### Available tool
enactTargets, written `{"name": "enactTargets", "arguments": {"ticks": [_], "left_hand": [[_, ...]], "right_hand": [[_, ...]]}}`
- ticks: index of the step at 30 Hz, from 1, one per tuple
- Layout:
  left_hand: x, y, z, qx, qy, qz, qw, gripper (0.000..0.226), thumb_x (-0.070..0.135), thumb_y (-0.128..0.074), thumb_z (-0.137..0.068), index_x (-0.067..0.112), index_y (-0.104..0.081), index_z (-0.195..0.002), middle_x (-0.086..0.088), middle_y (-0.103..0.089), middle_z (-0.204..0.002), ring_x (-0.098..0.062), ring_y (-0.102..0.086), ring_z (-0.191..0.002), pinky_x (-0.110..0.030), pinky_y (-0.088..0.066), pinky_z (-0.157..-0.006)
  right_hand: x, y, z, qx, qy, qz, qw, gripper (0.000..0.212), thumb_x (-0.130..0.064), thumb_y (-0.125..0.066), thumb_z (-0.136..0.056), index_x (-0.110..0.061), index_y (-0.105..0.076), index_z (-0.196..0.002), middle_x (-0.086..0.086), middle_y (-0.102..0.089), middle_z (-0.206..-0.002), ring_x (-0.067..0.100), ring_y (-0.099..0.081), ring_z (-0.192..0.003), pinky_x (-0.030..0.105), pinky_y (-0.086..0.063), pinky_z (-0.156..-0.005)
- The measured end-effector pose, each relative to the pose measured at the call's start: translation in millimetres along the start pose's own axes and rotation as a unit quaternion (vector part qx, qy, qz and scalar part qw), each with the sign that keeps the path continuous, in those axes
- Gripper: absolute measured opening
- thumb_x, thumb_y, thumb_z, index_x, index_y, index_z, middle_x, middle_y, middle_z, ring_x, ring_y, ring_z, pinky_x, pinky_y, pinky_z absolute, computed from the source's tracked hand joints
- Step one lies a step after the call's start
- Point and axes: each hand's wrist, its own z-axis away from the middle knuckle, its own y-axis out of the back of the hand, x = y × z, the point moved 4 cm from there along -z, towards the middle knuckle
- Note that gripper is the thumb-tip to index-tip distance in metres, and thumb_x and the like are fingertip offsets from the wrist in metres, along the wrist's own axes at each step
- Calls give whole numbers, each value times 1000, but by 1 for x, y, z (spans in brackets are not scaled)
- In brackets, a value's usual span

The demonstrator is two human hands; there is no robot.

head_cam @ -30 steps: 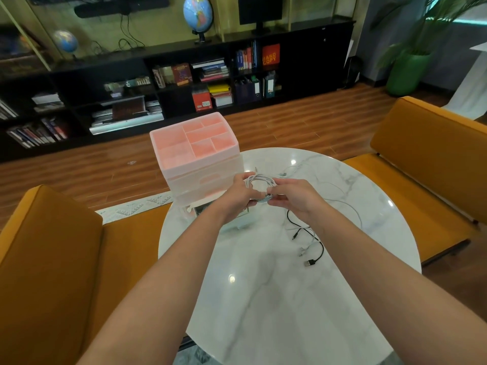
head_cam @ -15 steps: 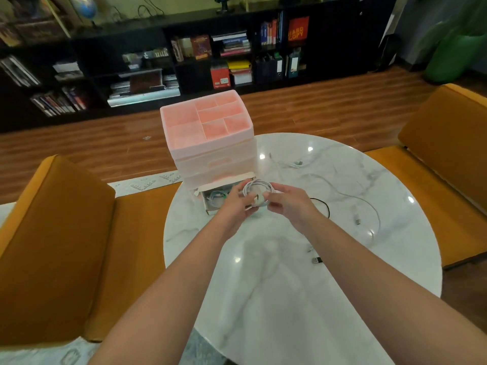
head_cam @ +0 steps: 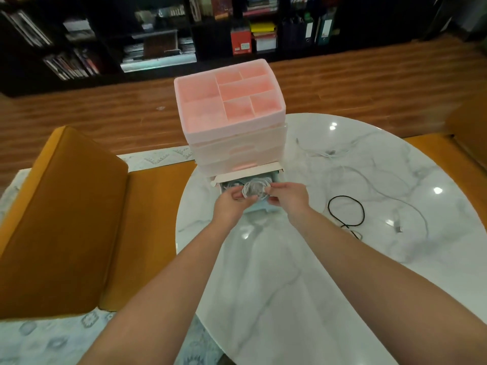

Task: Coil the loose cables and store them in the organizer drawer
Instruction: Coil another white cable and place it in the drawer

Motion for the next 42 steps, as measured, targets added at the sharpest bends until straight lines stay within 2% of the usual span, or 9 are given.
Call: {"name": "enactTargets", "arguments": {"ticks": [3,6,9,12,16,21,29,36,42], "left_hand": [[-11,6,-13,21,-26,-89,995,43,33,-84,-73,20,-67,-112,7,-72,-99,-16,-69,-90,-31,-56,-81],[-22,13,-20,89,-30,-152,984,41,40,-80,-76,27,-68,-113,5,-73,-101,-19,-68,-89,-41,-57,-82],[-24,16,-21,157,-25,-168,973,42,39,-78,-79,23,-68,-116,0,-72,-106,-23,-66,-95,-40,-55,-87],[-30,15,-25,190,-20,-243,951,39,45,-71,-84,29,-66,-119,0,-71,-108,-24,-59,-101,-36,-44,-85],[-31,11,-28,217,-16,-357,908,30,48,-59,-91,30,-65,-115,4,-64,-120,-20,-47,-107,-31,-20,-77],[-35,7,-34,222,-10,-418,881,30,49,-58,-91,27,-68,-109,3,-60,-121,-20,-44,-106,-33,-20,-78],[-30,7,-34,223,-1,-417,881,33,50,-58,-90,27,-65,-112,4,-64,-118,-20,-46,-106,-33,-21,-77],[-27,10,-25,214,-16,-340,916,33,42,-53,-95,31,-61,-126,2,-58,-128,-21,-46,-115,-33,-33,-89],[-8,-29,10,170,-101,-281,939,20,40,-54,-95,31,-65,-109,6,-58,-116,-17,-47,-111,-30,-37,-89]], "right_hand": [[2,-18,-10,-9,-9,-19,1000,27,1,-77,-78,3,-71,-103,14,-69,-91,26,-68,-79,23,-58,-67],[8,-36,-19,-12,14,21,1000,29,0,-74,-81,5,-69,-109,19,-70,-104,33,-69,-93,34,-58,-81],[7,-49,-24,-26,80,141,986,24,-7,-72,-84,-1,-72,-108,16,-73,-101,25,-68,-88,39,-54,-90],[3,-53,-30,-31,126,219,967,20,-10,-70,-85,-7,-75,-104,7,-75,-101,18,-66,-89,28,-51,-86],[7,-60,-41,-25,139,302,943,16,-20,-67,-86,-18,-77,-97,1,-76,-96,21,-68,-93,33,-54,-85],[13,-64,-49,2,151,403,902,18,-28,-61,-87,-26,-78,-93,-1,-75,-94,25,-63,-98,39,-53,-85],[10,-62,-46,-20,155,385,910,20,-24,-58,-92,-16,-77,-95,3,-75,-93,24,-67,-91,36,-54,-83],[-6,-30,-15,-25,196,263,945,24,-13,-61,-94,-10,-71,-115,5,-72,-110,15,-63,-94,18,-43,-80],[0,25,12,25,206,194,959,17,-7,-63,-89,-13,-75,-100,-7,-68,-83,-6,-57,-68,-1,-39,-63]]}}
